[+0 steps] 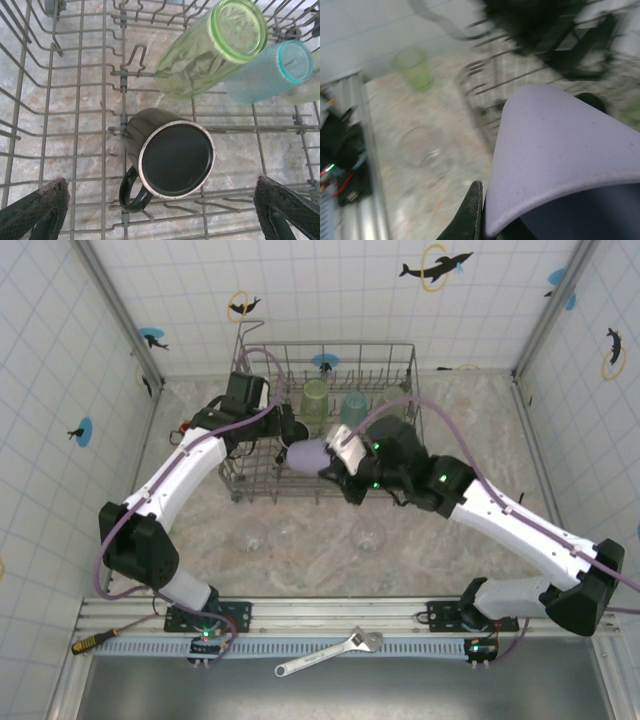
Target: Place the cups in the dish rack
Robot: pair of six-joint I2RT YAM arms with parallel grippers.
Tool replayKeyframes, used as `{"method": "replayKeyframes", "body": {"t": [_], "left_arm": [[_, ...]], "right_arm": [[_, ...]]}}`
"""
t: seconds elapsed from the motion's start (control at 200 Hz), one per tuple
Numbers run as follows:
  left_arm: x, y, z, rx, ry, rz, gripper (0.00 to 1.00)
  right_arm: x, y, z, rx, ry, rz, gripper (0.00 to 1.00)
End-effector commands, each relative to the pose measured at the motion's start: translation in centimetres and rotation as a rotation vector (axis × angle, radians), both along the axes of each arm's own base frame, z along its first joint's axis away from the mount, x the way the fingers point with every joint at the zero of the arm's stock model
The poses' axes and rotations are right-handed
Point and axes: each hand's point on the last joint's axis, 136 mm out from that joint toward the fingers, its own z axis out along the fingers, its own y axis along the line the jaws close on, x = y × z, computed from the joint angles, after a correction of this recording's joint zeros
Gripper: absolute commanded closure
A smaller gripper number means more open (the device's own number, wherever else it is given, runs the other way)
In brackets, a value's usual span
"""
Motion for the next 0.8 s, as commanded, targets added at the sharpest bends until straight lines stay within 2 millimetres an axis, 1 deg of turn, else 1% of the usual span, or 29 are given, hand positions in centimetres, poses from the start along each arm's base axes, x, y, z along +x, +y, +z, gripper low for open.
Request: {"method": "replayKeyframes", "body": {"t": [0.0, 0.07, 0.125, 0.25, 0.415, 0.525, 0.681, 0.691, 0.731, 0.796], "left_arm": [[0.7, -0.1, 1.5, 0.001, -0.015, -0.004, 0.03], [0.8, -0.4, 1.6, -0.004, -0.01, -0.008, 0.03], [0.9, -0.5, 1.7, -0.011, -0.008, -0.013, 0.03], [1.0, -0.8, 2.0, -0.024, -0.003, -0.014, 0.03], [1.3, -1.7, 3.3, -0.066, -0.007, -0.035, 0.03], [1.6, -2.9, 4.3, -0.123, -0.013, -0.074, 0.03], [1.6, -5.2, 5.2, -0.221, -0.014, -0.158, 0.03], [1.6, -5.3, 5.3, -0.227, -0.015, -0.163, 0.03], [1.6, -5.9, 5.6, -0.255, -0.016, -0.185, 0.03], [1.5, -6.8, 5.7, -0.298, -0.014, -0.222, 0.03]], "right_arm": [[2.9, -1.5, 4.4, 0.14, -0.065, -0.08, 1.0], [4.0, -2.4, 4.8, 0.171, -0.059, -0.102, 1.0], [5.1, -3.1, 4.7, 0.176, -0.053, -0.128, 1.0], [7.2, -4.2, 3.3, 0.168, -0.034, -0.18, 1.0], [8.8, -4.4, 1.9, 0.204, 0.006, -0.183, 1.0], [9.4, -4.5, 1.5, 0.268, 0.046, -0.154, 1.0], [10.3, -5.3, 1.2, 0.37, 0.096, -0.119, 1.0], [10.5, -5.4, 1.5, 0.383, 0.083, -0.117, 1.0], [10.6, -5.6, 1.5, 0.408, 0.092, -0.108, 1.0], [11.3, -6.2, 1.3, 0.454, 0.124, -0.107, 1.0]]}}
